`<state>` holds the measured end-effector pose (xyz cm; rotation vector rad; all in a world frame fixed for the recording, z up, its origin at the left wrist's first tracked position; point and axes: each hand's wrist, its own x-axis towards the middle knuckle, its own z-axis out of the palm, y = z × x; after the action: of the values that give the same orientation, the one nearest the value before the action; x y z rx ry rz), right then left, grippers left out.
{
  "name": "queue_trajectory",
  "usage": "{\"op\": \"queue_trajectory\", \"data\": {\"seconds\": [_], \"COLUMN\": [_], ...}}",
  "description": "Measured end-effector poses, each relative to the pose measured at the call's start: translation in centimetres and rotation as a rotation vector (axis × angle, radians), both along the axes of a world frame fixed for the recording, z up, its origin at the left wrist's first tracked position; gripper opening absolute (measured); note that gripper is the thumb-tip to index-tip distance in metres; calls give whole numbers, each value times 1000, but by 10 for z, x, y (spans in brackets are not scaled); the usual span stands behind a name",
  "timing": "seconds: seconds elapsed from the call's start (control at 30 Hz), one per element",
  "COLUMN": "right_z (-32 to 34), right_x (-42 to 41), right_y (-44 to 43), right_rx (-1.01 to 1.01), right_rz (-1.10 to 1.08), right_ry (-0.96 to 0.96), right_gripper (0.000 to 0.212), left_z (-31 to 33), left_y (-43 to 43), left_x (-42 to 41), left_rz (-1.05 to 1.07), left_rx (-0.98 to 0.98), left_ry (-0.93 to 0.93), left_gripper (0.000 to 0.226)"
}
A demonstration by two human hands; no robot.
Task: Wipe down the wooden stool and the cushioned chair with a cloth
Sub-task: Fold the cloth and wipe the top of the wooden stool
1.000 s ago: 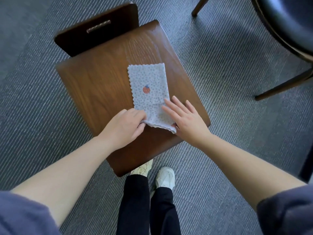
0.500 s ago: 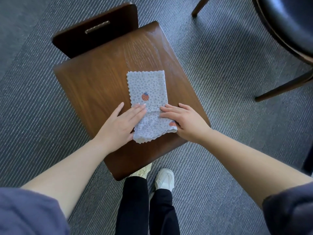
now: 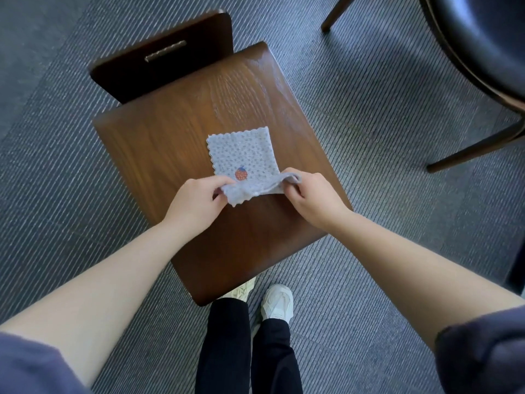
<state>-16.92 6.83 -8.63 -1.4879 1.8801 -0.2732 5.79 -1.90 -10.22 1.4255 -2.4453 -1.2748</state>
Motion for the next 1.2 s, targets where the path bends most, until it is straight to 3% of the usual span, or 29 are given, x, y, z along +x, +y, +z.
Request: {"op": "queue_trajectory", "data": {"seconds": [0.1,0.23,0.47,0.67,0.73,0.8,0.87,0.93,1.03,1.2], "right_z": [1,-4,-9,-2,1,-3,-11,-21,-41,-61], "right_x": [8,14,26,29,30,31,33,33,35,36], "right_y": [-13,-33,-59,-65,-67,-70,-78,-92,-105,-100], "right_rx": [43,70,155,235,179,-59,-218,-174,-75,-143], "right_rz": [-151,-217,-234,-336,-351,-257,-91,132,350,371], "right_ry": [-35,38,253,217,281,460,477,421,488,567], "right_gripper": [21,25,23,21,22,23,37,53,64,64], "left_z": [3,3,-2,1,3,5,6,5,4,9], "left_y": [-7,-12,-16,-8,-7,-7,-8,-10,-15,-28], "left_x": [-12,-23,-29,-33,-34,-34,-34,-32,-28,-20], "left_rz": [214,376,550,598,604,600,597,598,561,416], "left_rx": [141,171,255,256,271,278,291,328,417,629], "left_ry": [-7,-106,-150,-130,-110,-108,-105,-95,-80,-44], "left_gripper": [23,36,36,29,27,25,23,25,25,14]}}
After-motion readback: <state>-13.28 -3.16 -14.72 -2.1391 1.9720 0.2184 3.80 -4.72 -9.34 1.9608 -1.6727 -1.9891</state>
